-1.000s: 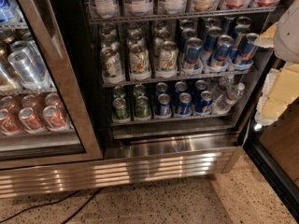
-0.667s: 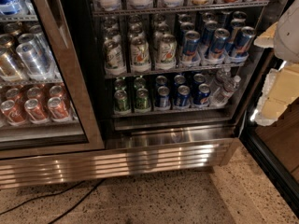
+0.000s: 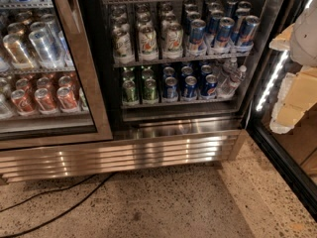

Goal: Close right fridge door

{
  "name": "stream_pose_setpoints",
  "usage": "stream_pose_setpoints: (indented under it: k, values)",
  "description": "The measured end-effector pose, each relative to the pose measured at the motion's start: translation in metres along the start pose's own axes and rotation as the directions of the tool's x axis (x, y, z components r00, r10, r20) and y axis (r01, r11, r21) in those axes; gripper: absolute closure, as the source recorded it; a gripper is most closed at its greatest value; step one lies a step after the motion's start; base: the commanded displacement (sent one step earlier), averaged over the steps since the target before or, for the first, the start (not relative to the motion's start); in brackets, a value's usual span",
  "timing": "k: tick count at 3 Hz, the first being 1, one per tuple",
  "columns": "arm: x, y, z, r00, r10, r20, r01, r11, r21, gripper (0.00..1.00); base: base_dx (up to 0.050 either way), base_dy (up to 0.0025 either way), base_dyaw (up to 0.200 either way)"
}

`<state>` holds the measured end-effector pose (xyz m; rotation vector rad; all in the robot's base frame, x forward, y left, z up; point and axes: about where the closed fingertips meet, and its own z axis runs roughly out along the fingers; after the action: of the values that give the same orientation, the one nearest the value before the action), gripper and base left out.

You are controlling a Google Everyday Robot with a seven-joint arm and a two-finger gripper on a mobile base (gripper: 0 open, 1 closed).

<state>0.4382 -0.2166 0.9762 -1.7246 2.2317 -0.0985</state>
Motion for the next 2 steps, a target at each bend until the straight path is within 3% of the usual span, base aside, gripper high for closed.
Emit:
stream_pose_setpoints:
  k: [2]
  values:
    - [0.0, 0.0, 0.0, 1.0, 0.0, 0.0, 0.0, 1.0, 0.0, 0.0, -0.05, 0.0, 0.0]
